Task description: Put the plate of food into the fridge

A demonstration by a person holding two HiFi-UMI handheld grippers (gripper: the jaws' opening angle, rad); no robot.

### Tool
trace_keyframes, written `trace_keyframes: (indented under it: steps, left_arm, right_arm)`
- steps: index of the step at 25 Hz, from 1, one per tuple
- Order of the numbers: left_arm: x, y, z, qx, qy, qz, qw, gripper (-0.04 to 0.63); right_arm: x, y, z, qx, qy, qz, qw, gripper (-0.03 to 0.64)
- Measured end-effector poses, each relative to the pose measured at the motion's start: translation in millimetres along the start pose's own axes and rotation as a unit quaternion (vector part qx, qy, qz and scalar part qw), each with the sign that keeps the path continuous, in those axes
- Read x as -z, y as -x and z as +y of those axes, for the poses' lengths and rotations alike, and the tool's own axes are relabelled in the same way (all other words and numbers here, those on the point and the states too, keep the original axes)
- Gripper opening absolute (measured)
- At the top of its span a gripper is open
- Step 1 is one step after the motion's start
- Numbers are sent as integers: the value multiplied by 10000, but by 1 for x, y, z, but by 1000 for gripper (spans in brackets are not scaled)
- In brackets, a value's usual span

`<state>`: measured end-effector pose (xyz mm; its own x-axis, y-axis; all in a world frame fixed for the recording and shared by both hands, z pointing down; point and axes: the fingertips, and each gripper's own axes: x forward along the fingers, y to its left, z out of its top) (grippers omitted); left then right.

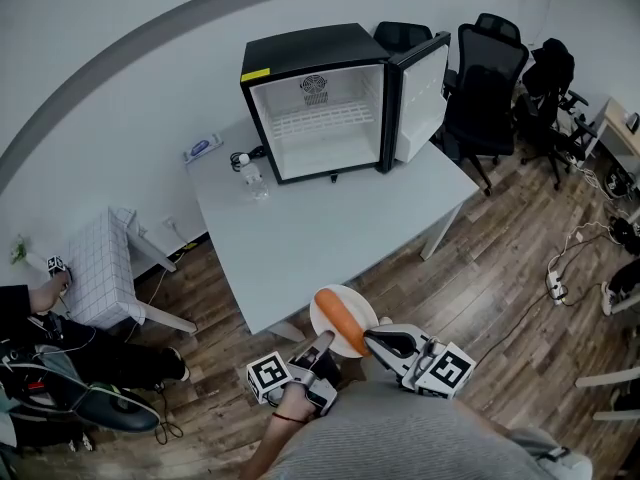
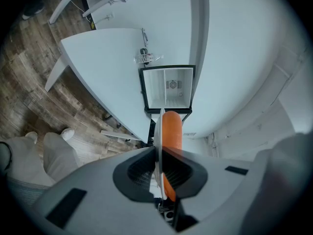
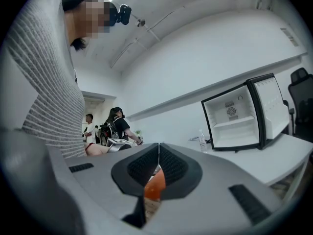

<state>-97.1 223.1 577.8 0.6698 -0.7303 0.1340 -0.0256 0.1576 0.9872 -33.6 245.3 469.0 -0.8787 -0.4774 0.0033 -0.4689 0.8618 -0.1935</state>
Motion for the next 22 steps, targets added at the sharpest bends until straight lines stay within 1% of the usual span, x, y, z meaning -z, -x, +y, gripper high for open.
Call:
trace_keyframes:
  steps: [2,4,5,8,11,13,16,19,22]
  left_arm:
    - [-5,-7,-1,-10,-3,-9,10000,35]
    - [-16,-13,6,-147,-103,-16,9998,35]
    - [-21,-18,5,-145,-128,-24,9998,35]
    - [-35,-39,-7,17,-126,-71,9999,35]
    - [-51,-60,-11,0,-86,-133,9999,35]
    - [-60,-78,-18,52,-16,-177,9998,35]
    - [-73,-107,-34,175,96,-243,9995,35]
    - [-88,-135,-45,179,50,-288,9994,35]
    - [-102,-162,-58,215,15,-368,9991,35]
  right_arm:
    - [-1,-3,-9,4,-29,-24,10000,14]
    - [-4,-10,-22,-12,-59,-37,10000,14]
    - [-6,-14,-29,-22,-69,-33,10000,14]
    - [-15,-26,-55,-53,-87,-68,9999,14]
    - [-25,-36,-83,-62,-117,-98,9999,14]
    - [-32,-40,-104,-32,-141,-131,9998,14]
    - [-42,-45,-145,144,-184,-187,9996,14]
    - [-55,-51,-185,200,-345,-292,9988,14]
    - [-66,-57,-217,144,-434,-310,9985,14]
